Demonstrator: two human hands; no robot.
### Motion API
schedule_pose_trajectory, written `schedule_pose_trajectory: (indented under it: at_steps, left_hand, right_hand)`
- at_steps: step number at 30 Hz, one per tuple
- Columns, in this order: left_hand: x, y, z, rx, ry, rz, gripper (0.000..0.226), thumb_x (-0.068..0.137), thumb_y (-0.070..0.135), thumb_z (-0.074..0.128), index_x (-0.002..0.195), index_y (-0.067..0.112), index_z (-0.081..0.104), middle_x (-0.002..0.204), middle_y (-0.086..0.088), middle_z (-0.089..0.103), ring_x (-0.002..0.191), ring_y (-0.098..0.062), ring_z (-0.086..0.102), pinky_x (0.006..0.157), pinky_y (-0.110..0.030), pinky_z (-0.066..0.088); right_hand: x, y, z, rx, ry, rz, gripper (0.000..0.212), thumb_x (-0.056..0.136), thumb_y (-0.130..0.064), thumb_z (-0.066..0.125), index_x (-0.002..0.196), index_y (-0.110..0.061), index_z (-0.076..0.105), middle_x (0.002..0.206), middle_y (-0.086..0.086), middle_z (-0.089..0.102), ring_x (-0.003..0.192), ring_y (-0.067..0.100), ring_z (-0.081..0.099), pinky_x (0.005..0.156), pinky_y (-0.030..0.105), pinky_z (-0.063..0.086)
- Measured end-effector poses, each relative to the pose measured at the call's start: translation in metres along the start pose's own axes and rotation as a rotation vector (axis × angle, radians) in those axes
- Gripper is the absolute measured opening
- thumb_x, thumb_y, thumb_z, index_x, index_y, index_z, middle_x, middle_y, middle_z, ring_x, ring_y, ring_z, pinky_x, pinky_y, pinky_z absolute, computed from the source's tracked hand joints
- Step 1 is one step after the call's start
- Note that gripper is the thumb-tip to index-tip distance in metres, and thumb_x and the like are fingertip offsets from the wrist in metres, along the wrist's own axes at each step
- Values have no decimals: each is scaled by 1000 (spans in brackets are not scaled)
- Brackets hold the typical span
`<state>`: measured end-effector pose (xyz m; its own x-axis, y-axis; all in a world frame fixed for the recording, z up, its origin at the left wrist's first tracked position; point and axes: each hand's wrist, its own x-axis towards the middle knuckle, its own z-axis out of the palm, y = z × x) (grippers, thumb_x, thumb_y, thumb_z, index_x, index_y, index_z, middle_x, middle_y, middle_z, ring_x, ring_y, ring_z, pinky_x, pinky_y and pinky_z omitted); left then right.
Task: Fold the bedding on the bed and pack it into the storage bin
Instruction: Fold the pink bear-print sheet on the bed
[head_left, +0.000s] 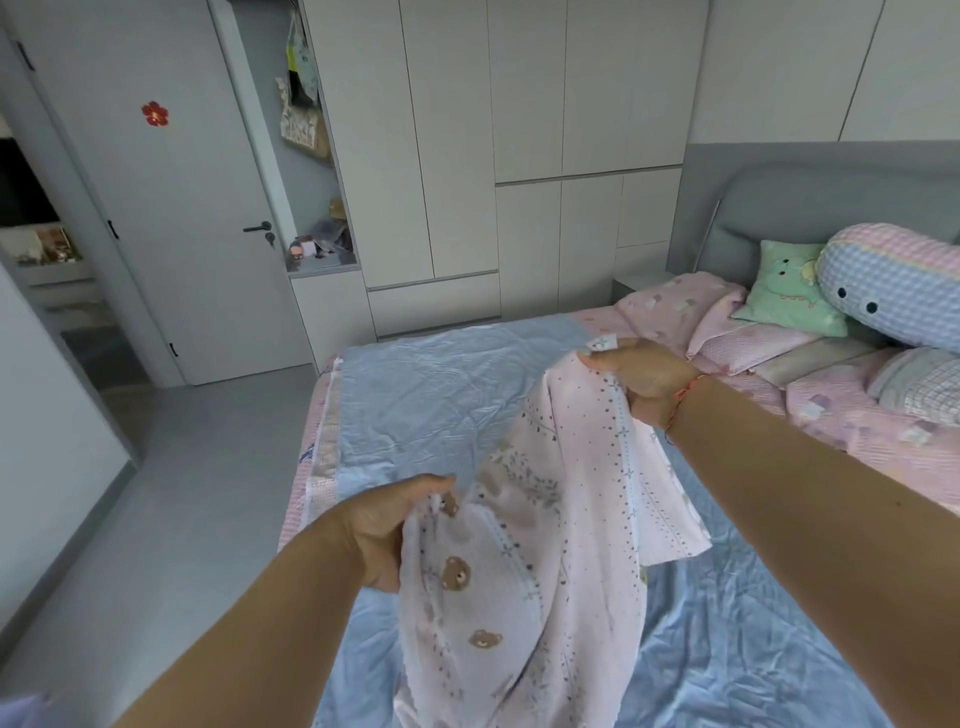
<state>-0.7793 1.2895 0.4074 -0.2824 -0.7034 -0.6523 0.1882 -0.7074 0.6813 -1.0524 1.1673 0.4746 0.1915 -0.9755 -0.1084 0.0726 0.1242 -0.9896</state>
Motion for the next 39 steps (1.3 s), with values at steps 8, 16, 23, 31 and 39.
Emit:
schedule_pose_trajectory:
  at_steps: [8, 16, 23, 31, 39]
  left_hand:
    - [10, 12, 4, -146, 339, 367, 11, 74, 3, 68, 82, 10, 65, 71, -11, 70, 63, -25, 65, 60, -33, 53]
    - [-48, 120, 17, -99, 502, 650, 10, 83, 13, 72, 87, 10, 64, 63, -5, 70, 48, -18, 67, 40, -32, 53]
    - [-57, 95, 4, 8, 304, 667, 30, 74, 37, 74, 90, 11, 73, 93, -7, 75, 87, -23, 70, 81, -43, 55]
    - [-33, 75, -16, -112, 512, 632, 63, 55, 20, 91, 111, 5, 67, 103, -9, 73, 88, -25, 70, 84, -44, 53]
    - [-41, 85, -9, 0, 533, 309, 27, 90, 14, 65, 117, 8, 64, 63, -12, 70, 58, -28, 67, 59, -43, 56]
  right_hand:
    - [10, -7, -24, -160, 89, -11, 36, 88, -5, 62, 120, 10, 57, 119, 25, 62, 96, 28, 62, 98, 49, 47]
    - [-8, -33, -49, -123, -207, 73, 64, 66, -21, 78, 124, -1, 58, 117, 14, 66, 110, 28, 63, 89, 40, 55]
    - [-6, -45, -33, 132, -97, -53, 20, 96, -12, 48, 106, -3, 63, 90, 6, 74, 82, 17, 71, 72, 34, 59]
    - [-6, -30, -25, -252, -232, 5, 44, 93, 2, 50, 134, -16, 51, 118, 3, 65, 110, 20, 61, 97, 38, 48]
    - [-1, -35, -22, 64, 128, -72, 52, 92, 10, 47, 140, -10, 40, 134, 17, 48, 116, 34, 54, 64, 30, 53]
